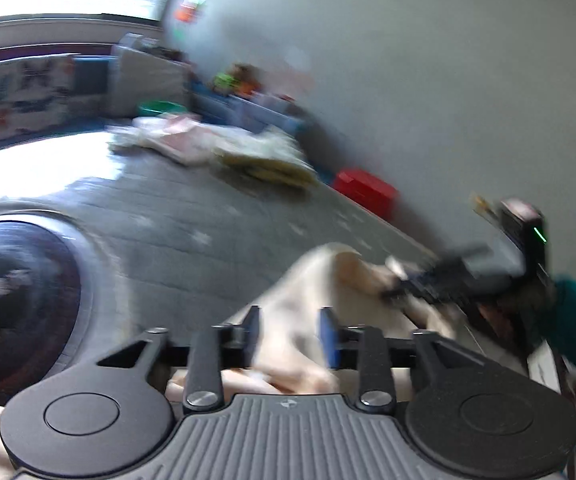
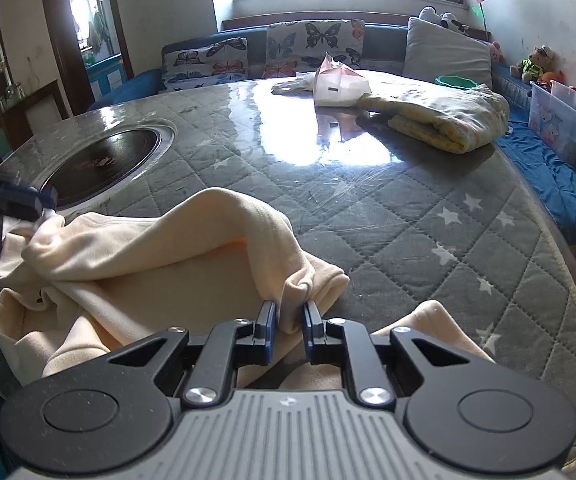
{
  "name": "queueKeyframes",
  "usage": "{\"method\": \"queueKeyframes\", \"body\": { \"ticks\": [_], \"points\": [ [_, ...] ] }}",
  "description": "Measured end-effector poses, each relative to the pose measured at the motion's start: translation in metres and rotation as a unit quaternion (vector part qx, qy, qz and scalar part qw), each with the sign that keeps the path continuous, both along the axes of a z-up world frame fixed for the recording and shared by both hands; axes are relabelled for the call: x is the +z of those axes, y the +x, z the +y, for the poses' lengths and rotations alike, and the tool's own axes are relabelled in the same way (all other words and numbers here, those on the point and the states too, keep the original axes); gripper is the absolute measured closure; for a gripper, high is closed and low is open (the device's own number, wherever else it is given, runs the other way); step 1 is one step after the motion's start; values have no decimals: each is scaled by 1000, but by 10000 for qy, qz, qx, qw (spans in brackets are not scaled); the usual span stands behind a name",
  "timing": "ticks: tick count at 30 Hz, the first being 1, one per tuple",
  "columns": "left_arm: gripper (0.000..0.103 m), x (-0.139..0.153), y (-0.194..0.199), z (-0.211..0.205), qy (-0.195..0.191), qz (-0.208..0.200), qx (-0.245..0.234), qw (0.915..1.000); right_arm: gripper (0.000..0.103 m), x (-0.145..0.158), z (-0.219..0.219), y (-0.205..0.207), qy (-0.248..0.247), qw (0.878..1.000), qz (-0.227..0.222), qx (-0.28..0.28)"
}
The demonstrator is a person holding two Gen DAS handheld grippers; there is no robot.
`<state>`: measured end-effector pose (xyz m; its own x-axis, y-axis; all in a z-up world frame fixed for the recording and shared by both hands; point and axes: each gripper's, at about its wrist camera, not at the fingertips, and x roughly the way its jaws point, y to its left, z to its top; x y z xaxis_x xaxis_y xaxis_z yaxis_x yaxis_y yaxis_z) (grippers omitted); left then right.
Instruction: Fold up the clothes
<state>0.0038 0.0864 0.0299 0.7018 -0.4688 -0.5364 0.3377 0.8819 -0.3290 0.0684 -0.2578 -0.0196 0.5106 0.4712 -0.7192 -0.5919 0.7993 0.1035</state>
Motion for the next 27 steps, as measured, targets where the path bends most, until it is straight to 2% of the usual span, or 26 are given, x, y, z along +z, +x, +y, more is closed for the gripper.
{"method": "queueKeyframes", "body": {
  "ticks": [3,5,10,11,12,15,16,21,25,27],
  "points": [
    [50,-8,19,7,-25,564,373,9977,88,-1,-2,2,35,10000,10,-36],
    [43,-17,29,6,-56,906,384,9951,84,-1,-4,2,53,9999,13,-88],
    [46,-30,38,-4,42,1186,243,9926,79,2,-6,6,100,9997,-70,-194],
    [54,-31,39,-6,65,1183,201,9928,79,3,-5,7,91,9997,-72,-192],
    [71,-33,39,-7,92,1176,168,9929,79,3,-4,9,82,9998,-74,-190],
    [92,-30,41,-5,145,1075,251,9938,81,4,-1,14,15,9998,-131,-176],
    [92,-28,41,-2,117,1013,316,9943,87,6,0,16,12,9997,-151,-180],
    [95,-8,38,22,351,475,856,9946,92,22,11,37,-74,9987,-312,-404],
    [95,2,38,45,629,192,1321,9891,95,31,27,57,-50,9982,-389,-445],
    [95,5,40,57,825,83,1525,9848,100,33,45,73,-40,9979,-457,-460]
  ]
}}
